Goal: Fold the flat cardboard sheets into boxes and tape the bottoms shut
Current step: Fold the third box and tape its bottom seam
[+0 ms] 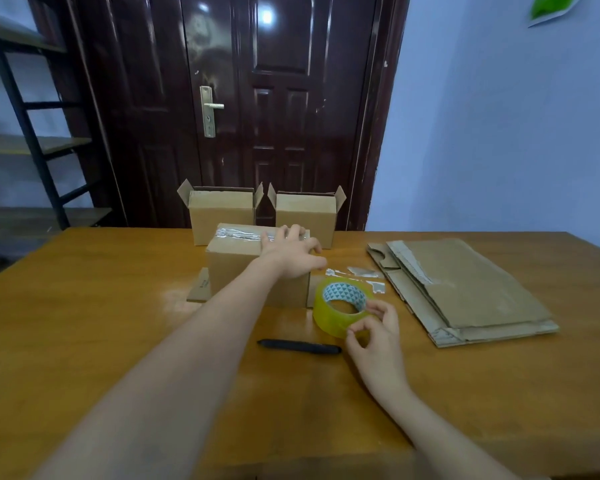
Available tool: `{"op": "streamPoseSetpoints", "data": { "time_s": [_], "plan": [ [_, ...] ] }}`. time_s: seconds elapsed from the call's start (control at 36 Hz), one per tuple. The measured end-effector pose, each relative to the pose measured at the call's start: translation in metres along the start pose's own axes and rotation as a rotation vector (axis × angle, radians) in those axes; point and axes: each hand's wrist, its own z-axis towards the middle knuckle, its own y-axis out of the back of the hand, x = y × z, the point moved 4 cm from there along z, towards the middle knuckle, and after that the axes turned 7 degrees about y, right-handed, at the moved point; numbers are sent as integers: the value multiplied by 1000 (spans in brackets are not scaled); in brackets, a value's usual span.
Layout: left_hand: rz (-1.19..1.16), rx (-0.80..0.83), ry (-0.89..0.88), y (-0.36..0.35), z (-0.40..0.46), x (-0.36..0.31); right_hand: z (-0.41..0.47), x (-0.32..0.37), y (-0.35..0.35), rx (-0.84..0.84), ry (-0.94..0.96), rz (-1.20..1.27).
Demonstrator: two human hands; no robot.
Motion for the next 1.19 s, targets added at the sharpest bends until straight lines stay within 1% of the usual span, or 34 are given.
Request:
{"op": "streamPoseSetpoints", "data": {
  "time_s": [0.19,0.5,0.64,0.72,0.83,0.89,0.94,1.0,1.06,1.14,1.19],
  "plan": [
    [2,-3,-7,1,-3,1,-5,0,10,47,5,-88],
    [-8,11,-11,1,-2,0,-14,6,23,112,18,-92],
    [-50,27,-15,2,1,2,1,7,27,97,4,-88],
    [-203,-13,-4,10,1,3,19,12,30,86,1,-80],
    [-696,-4,45,22,1,12,55,18,29,53,-3,-105],
    [-799,-48,75,32,0,17,73,22,26,30,-7,-112],
    [-845,-140,120,42,1,24,90,28,20,15,-10,-97],
    [-825,-217,159,50,-1,30,103,33,12,22,-21,-66],
    [-742,-261,189,55,-3,38,115,37,3,60,-42,-26],
    [-583,-327,275,59,-8,57,129,40,-13,150,-117,63],
    [-426,-386,374,59,-12,72,134,40,-26,214,-218,126]
  ]
}}
